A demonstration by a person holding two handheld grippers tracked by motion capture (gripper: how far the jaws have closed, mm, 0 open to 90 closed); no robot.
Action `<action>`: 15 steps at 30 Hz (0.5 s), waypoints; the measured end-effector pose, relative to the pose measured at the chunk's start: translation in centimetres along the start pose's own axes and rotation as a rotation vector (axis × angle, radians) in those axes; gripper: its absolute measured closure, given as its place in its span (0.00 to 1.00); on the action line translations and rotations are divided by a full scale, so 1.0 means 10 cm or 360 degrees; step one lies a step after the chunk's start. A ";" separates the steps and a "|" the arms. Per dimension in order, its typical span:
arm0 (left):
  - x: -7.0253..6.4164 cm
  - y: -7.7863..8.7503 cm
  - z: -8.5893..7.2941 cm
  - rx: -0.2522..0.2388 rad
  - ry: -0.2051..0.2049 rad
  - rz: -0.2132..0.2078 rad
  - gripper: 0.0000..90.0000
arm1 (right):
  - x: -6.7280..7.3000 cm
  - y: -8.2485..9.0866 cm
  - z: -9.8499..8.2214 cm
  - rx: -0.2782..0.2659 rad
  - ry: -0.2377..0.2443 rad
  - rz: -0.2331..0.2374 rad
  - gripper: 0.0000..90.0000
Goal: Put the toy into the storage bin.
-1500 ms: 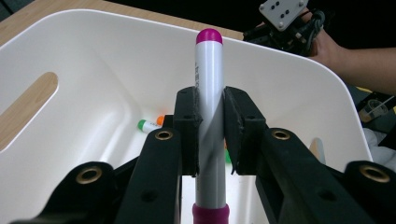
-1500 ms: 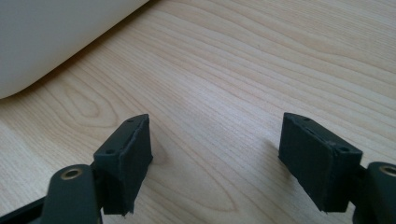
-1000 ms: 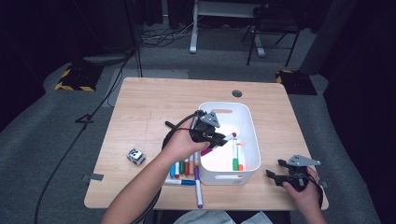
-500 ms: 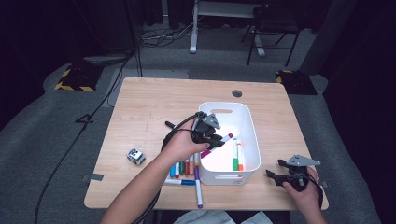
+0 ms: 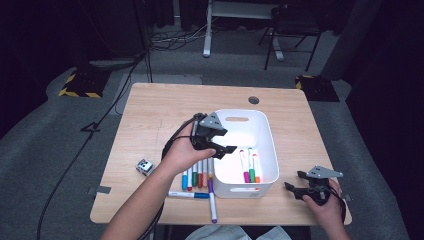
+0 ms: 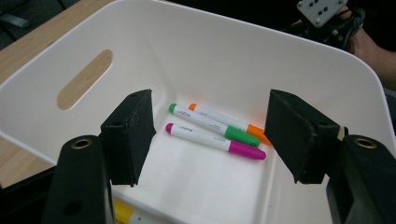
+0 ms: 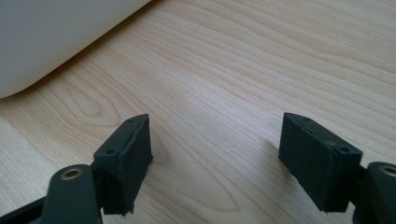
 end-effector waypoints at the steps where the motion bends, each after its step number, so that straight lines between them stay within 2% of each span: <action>1: 0.00 0.00 0.00 0.0000 0.0000 0.0000 0.36 | 0.00 0.00 0.00 0.0000 0.0000 0.0000 0.29; 2: 0.00 0.09 -0.03 -0.0007 -0.0015 0.0025 0.36 | 0.00 0.00 0.00 -0.0001 0.0004 0.0001 0.29; 3: 0.00 0.09 -0.03 -0.0007 -0.0015 0.0025 0.36 | 0.00 0.00 0.00 -0.0001 0.0005 0.0001 0.29; 4: -0.01 0.17 -0.07 -0.0035 0.0032 0.0059 0.36 | 0.00 0.00 0.00 -0.0001 0.0005 0.0002 0.29; 9: 0.05 0.38 -0.19 -0.0030 0.0050 0.0133 0.36 | 0.00 0.00 0.00 0.0003 0.0004 0.0007 0.29; 10: 0.07 0.42 -0.24 -0.0038 0.0081 0.0148 0.36 | 0.00 0.00 0.00 0.0005 0.0002 0.0007 0.29; 11: 0.13 0.51 -0.33 -0.0006 0.0090 0.0185 0.36 | 0.00 0.00 0.00 0.0004 0.0001 0.0008 0.29; 12: 0.13 0.51 -0.33 -0.0006 0.0090 0.0185 0.36 | 0.00 0.00 0.00 0.0004 0.0001 0.0008 0.29; 14: 0.19 0.60 -0.46 -0.0009 0.0147 0.0252 0.36 | 0.00 0.00 0.00 0.0004 0.0009 0.0014 0.29; 15: 0.19 0.60 -0.46 -0.0009 0.0147 0.0252 0.36 | 0.00 0.00 0.00 0.0003 0.0011 0.0014 0.29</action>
Point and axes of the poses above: each handheld gripper's, and its own axes: y roughly backward along the jaws, z roughly out of its top, x roughly to its left, the point moved 2 cm from there along -y, roughly forward along the jaws, and after that the axes turned 11 degrees about -x, right-handed, at the moved point
